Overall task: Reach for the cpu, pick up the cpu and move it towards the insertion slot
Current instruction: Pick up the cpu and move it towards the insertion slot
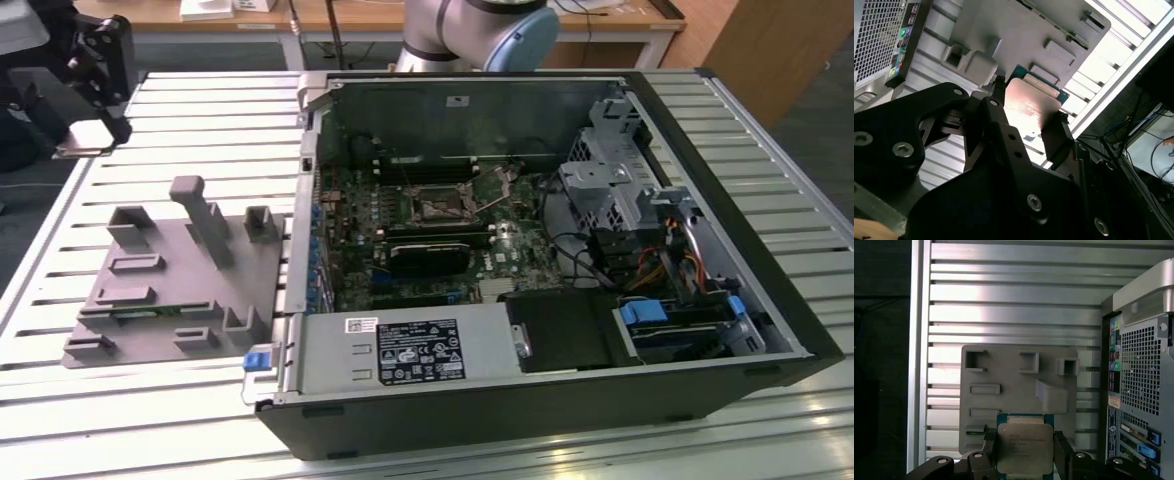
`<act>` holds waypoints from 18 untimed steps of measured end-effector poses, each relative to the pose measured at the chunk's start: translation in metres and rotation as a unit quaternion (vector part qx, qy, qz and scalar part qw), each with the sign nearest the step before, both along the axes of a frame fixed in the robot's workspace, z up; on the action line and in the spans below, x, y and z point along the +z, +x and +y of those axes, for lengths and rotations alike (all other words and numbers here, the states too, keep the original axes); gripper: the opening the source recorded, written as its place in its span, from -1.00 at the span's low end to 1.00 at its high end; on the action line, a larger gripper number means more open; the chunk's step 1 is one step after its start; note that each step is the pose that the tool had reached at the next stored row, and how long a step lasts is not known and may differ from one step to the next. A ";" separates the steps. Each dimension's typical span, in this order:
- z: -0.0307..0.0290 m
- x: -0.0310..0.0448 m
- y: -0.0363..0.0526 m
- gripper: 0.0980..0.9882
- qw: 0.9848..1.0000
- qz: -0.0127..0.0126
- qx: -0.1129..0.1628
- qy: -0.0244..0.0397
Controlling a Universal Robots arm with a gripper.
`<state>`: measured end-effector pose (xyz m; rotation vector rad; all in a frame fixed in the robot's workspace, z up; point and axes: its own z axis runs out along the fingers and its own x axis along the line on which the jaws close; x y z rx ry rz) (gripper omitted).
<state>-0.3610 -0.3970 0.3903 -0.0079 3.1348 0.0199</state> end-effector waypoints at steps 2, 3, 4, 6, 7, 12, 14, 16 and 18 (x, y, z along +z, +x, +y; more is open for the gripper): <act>0.0000 0.0000 0.0041 0.00 1.000 0.000 0.000 0.000; 0.0000 0.0000 0.0062 0.00 1.000 0.000 0.000 0.000; 0.0000 0.0000 0.0080 0.00 1.000 0.000 0.000 0.000; 0.0000 0.0000 0.0116 0.00 1.000 0.000 0.000 0.000; 0.0000 0.0000 0.0133 0.00 1.000 0.000 0.000 0.000; 0.0000 0.0000 0.0217 0.00 1.000 0.000 0.000 0.000; 0.0000 0.0000 0.0252 0.00 1.000 0.000 0.000 0.000; 0.0000 0.0000 0.0288 0.00 1.000 0.000 0.000 0.000; 0.0000 0.0000 0.0323 0.00 1.000 0.000 0.000 0.000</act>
